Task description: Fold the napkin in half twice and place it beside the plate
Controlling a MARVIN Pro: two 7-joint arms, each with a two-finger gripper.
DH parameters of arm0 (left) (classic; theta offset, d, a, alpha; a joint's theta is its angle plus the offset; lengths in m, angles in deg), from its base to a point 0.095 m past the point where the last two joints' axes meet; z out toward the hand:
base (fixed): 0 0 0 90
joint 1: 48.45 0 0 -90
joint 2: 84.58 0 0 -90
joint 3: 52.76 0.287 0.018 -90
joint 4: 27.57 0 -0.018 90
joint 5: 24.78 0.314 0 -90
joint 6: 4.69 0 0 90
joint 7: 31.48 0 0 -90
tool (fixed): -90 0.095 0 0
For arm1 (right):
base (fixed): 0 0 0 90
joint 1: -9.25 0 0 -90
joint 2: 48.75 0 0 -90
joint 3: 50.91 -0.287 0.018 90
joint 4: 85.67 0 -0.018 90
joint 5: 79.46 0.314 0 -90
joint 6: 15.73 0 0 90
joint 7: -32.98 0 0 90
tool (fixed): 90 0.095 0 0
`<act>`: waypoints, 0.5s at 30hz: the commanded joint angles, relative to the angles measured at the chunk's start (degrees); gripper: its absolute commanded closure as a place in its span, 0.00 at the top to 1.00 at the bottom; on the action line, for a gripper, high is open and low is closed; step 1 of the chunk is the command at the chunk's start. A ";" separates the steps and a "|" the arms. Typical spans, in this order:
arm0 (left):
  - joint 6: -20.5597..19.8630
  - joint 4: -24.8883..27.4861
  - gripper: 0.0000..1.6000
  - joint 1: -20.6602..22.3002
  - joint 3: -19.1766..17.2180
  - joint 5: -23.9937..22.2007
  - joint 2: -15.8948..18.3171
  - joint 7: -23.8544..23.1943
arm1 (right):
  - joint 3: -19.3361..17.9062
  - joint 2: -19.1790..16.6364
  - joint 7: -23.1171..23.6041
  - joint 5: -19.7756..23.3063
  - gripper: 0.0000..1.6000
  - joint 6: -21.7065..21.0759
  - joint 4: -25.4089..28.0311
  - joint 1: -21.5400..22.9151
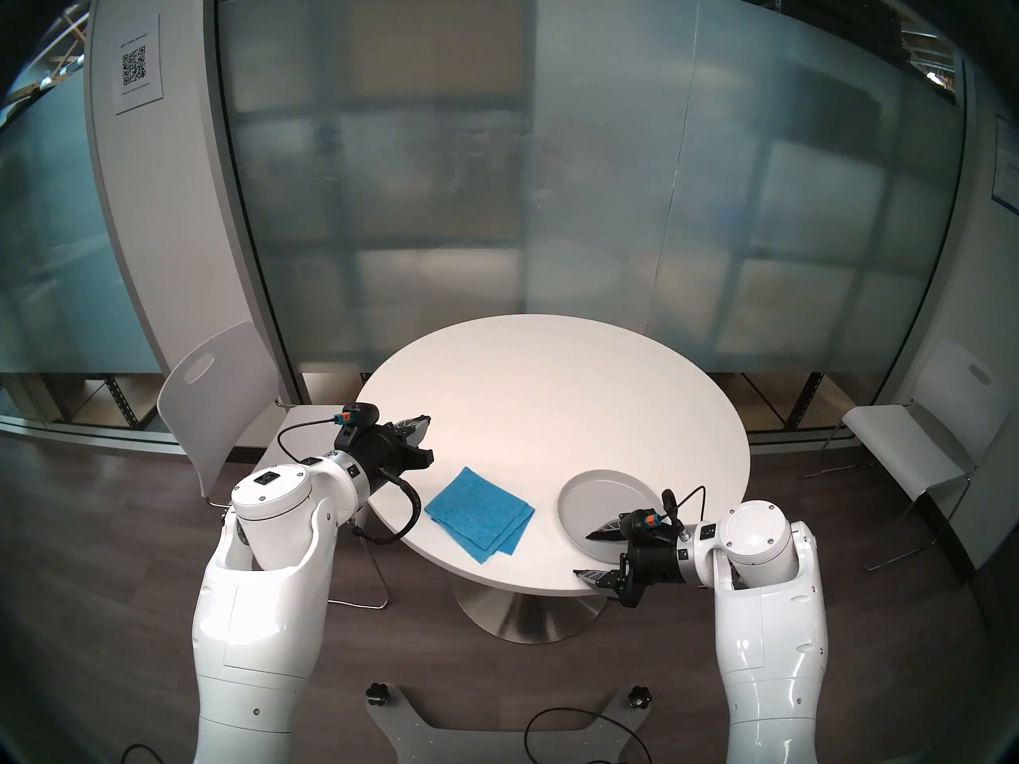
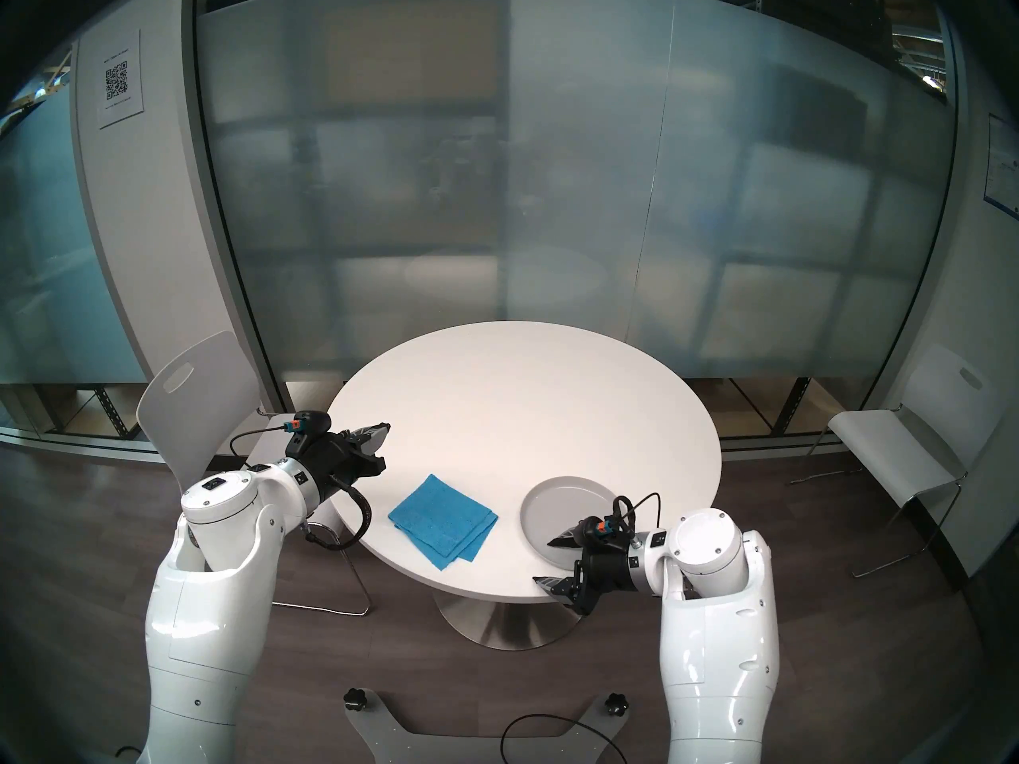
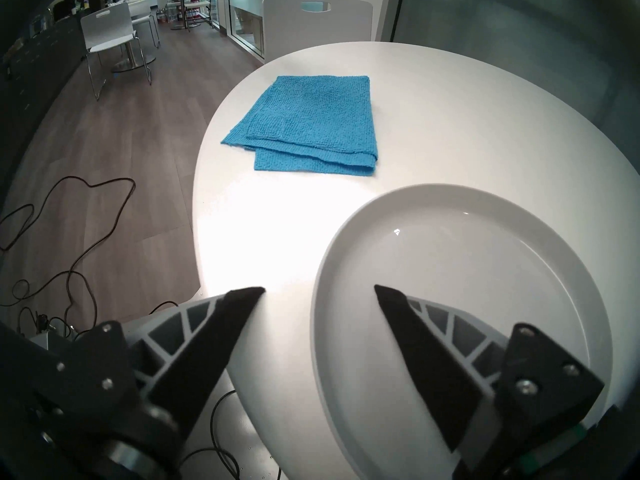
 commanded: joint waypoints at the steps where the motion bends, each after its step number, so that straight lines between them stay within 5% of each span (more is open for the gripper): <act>1: -0.05 0.75 0.00 0.89 0.26 0.15 0.19 -0.06 | -0.81 0.38 1.90 2.10 0.86 -0.72 4.71 0.33; 15: 0.66 2.91 0.01 0.92 0.43 -0.15 -1.53 1.71 | -6.36 0.84 -0.39 7.46 0.85 -5.01 12.24 2.37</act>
